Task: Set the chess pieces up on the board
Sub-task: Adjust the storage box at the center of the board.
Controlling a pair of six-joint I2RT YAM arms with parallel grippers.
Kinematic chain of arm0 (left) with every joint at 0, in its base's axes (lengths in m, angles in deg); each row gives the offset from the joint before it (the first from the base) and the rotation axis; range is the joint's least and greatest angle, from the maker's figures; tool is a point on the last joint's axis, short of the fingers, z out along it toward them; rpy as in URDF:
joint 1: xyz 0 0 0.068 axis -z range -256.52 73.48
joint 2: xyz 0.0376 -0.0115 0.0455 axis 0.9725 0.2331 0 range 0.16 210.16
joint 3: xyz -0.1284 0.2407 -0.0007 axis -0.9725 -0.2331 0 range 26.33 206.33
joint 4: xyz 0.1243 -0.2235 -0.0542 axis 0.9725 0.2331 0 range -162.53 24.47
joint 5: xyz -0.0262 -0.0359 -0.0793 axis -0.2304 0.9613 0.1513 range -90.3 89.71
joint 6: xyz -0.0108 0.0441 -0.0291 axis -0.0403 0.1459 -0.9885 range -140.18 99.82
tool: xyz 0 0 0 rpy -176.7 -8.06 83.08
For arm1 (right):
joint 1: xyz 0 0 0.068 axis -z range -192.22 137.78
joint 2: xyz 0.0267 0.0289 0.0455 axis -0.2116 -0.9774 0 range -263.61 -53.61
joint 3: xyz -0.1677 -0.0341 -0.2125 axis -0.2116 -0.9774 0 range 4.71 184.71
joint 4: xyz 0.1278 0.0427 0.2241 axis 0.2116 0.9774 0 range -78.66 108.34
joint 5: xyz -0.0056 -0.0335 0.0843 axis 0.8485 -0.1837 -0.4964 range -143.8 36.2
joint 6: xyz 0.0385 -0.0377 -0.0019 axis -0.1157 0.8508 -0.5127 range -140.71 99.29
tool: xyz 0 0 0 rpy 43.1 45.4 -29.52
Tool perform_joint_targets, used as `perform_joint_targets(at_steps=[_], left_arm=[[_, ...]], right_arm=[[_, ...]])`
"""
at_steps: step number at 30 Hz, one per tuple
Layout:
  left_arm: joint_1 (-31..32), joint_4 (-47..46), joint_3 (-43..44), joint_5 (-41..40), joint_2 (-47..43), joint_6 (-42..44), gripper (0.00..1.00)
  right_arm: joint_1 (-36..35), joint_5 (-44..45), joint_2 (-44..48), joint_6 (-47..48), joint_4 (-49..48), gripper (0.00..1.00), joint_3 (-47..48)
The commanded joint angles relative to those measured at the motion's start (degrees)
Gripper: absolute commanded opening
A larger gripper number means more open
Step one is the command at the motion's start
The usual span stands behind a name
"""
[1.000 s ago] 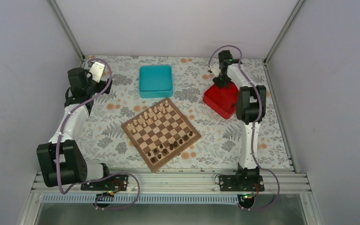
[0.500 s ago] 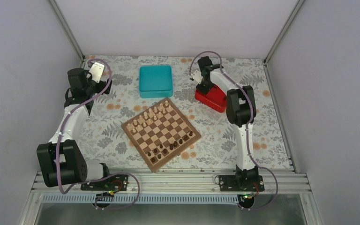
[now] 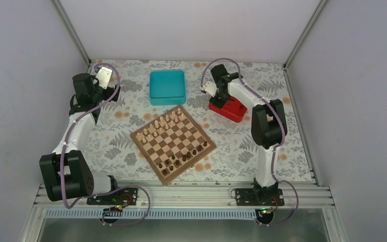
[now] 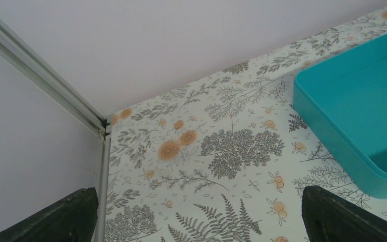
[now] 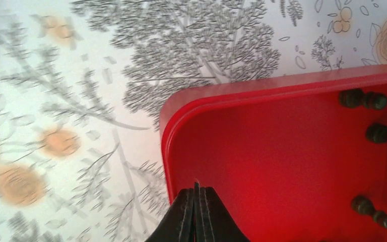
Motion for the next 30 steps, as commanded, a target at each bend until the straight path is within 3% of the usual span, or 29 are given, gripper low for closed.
perform_joint_targets(at_steps=[1, 10, 16, 30], left_arm=[[-0.4, -1.1, 0.1, 1.2, 0.4, -0.2, 1.0], [-0.3, -0.8, 0.2, 1.9, 0.4, -0.3, 1.0], [-0.4, -0.6, 0.4, 2.0, 0.1, -0.4, 1.0], [-0.5, -0.8, 0.0, 1.5, -0.7, -0.4, 1.0]], right_arm=[[-0.8, -2.4, 5.4, -0.7, 1.9, 0.04, -4.7], [-0.7, -2.3, 11.7, -1.3, 0.6, 0.04, -15.1], [-0.3, -3.3, 17.1, -3.2, -2.4, 0.04, -14.9], [1.3, 0.7, 1.5, -0.9, -5.4, 0.04, -2.1]])
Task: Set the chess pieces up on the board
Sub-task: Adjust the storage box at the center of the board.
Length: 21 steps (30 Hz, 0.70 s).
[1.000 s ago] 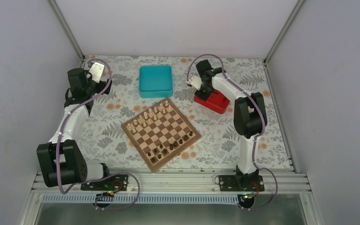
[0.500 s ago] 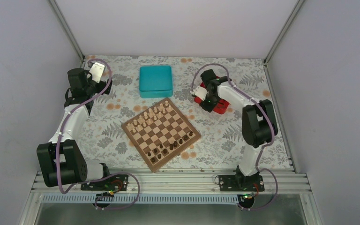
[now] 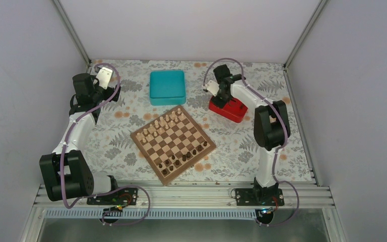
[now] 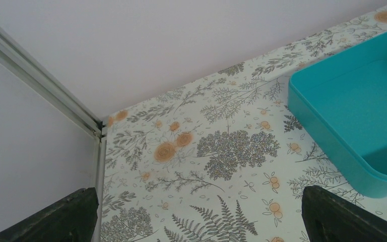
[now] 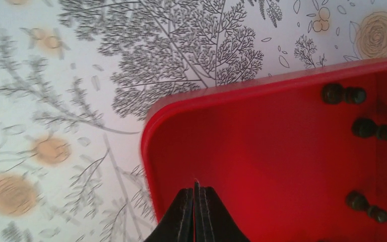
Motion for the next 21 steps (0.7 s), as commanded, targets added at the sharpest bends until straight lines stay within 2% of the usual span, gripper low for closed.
perform_joint_targets(at_steps=[1, 10, 21], left_arm=[[-0.5, -0.9, 0.0, 0.5, -0.8, -0.4, 1.0], [-0.6, -1.0, 0.1, 0.5, -0.5, -0.3, 1.0], [-0.6, -0.6, 0.2, 0.7, -0.3, -0.3, 1.0]], right_arm=[[0.9, 2.2, -4.9, 0.8, -1.7, 0.04, 4.1], [0.8, -3.4, -5.8, 3.4, 1.7, 0.04, 3.7], [0.8, -6.3, 4.4, 6.7, 4.9, 0.04, -11.1]])
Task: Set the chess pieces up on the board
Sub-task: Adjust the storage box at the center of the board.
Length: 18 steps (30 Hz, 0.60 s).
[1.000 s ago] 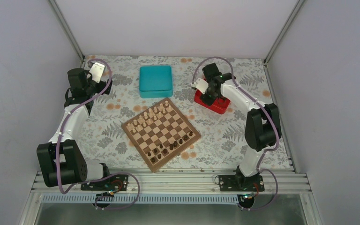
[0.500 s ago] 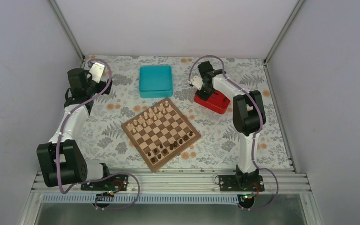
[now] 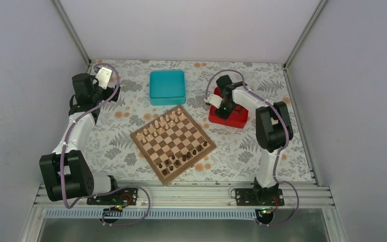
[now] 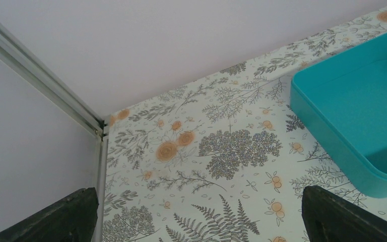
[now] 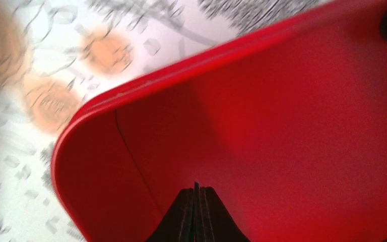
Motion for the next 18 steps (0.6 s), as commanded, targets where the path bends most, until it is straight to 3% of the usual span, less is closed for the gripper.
perform_joint_targets(at_steps=[1, 18], left_arm=[[-0.3, -0.7, 0.1, 0.6, -0.3, -0.3, 1.0], [-0.3, -0.5, 0.3, 1.4, 0.5, -0.2, 1.0]], right_arm=[[0.1, -1.7, 6.2, 1.4, 2.6, 0.04, -5.4], [2.3, 1.2, 22.8, 1.0, 6.6, 0.04, -24.6]])
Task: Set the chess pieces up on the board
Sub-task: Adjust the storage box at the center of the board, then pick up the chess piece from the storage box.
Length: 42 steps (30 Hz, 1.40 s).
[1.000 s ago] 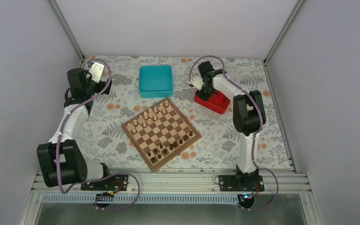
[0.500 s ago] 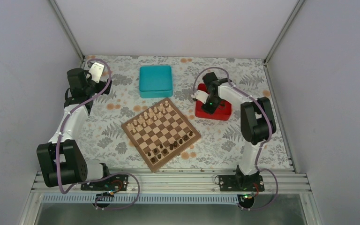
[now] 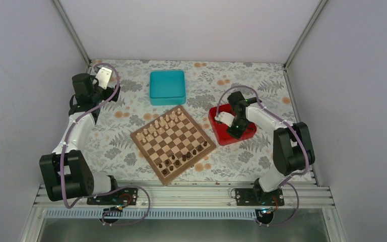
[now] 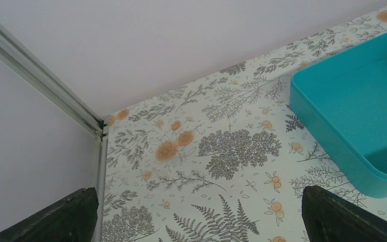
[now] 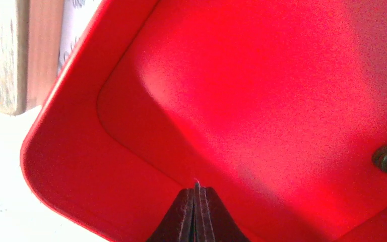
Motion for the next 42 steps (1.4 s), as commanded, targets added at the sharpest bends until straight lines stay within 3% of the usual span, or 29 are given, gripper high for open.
perform_joint_targets(at_steps=[1, 6, 10, 12, 15, 21, 42], left_arm=[[-0.3, -0.4, 0.4, 1.4, 0.4, -0.2, 1.0], [-0.3, -0.5, 0.4, 1.6, 0.5, -0.2, 1.0], [-0.3, 0.2, 1.1, 1.8, 1.2, -0.2, 1.0], [-0.3, 0.3, 1.1, 1.7, 1.1, -0.2, 1.0], [-0.3, 0.1, 0.8, 1.3, 0.4, -0.2, 1.0], [-0.3, -0.2, 0.5, 1.4, 0.3, -0.1, 1.0], [-0.3, -0.3, 0.5, 1.5, 0.6, -0.2, 1.0]], right_arm=[[1.8, 1.4, 3.6, 0.2, 2.0, 0.04, -4.1], [3.3, 2.4, 7.0, 0.0, 1.1, 0.06, -5.3], [3.8, 1.3, 9.4, -0.5, -1.0, 0.21, -0.9], [4.5, 1.1, 9.4, -1.1, -1.6, 0.34, 1.8], [6.1, 2.1, 6.7, -3.1, -1.3, 0.38, 5.6], [9.6, 3.0, 1.2, -6.7, -0.3, 0.4, 9.8], [11.8, 6.8, -6.1, -6.2, -4.9, 0.39, 5.6]])
